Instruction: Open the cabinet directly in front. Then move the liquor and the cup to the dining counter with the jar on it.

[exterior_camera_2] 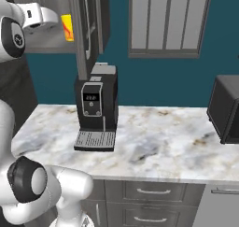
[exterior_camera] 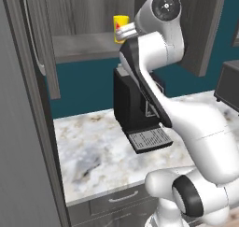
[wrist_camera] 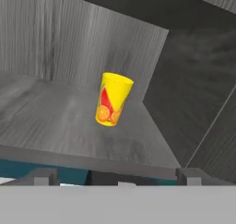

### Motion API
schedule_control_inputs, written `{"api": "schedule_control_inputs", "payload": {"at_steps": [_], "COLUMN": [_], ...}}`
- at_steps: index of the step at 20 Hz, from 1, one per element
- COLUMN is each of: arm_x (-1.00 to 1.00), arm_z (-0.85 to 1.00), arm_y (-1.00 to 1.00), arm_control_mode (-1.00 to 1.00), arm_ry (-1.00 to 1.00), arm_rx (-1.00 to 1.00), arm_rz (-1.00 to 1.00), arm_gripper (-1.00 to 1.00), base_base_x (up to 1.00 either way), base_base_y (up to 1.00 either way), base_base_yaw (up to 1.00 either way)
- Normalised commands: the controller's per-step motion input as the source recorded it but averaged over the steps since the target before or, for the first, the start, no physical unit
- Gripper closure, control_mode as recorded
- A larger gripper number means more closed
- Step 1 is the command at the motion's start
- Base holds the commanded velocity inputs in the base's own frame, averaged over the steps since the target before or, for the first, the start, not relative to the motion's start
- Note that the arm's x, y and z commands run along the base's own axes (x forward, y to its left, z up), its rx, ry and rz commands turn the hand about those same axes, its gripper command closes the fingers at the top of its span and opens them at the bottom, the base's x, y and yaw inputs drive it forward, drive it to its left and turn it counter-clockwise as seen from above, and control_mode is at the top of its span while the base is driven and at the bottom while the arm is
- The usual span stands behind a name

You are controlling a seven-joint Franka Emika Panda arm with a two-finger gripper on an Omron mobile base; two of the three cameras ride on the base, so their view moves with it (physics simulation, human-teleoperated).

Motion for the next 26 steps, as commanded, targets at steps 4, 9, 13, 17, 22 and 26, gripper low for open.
{"api": "schedule_control_inputs", "payload": {"at_steps": [4,9,13,17,22,26], "arm_x": [0.52,0.3,0.05,0.01,0.01,0.1], "arm_z": [0.41,0.29,0.03,-0.08,-0.14,-0.02], "arm_y": [0.29,0.18,0.0,0.0,0.0,0.0], "arm_control_mode": [-1.0,-1.0,-1.0,-1.0,-1.0,-1.0], "arm_ry": [0.0,0.0,0.01,0.0,0.0,0.0], "arm_rx": [0.0,0.0,0.0,0.0,0.0,0.0], "arm_rz": [0.0,0.0,0.0,0.0,0.0,0.0], "arm_gripper": [-1.0,-1.0,-1.0,-1.0,-1.0,-1.0], "base_base_x": [0.0,0.0,0.0,0.0,0.0,0.0], "base_base_y": [0.0,0.0,0.0,0.0,0.0,0.0], "base_base_yaw": [0.0,0.0,0.0,0.0,0.0,0.0]}}
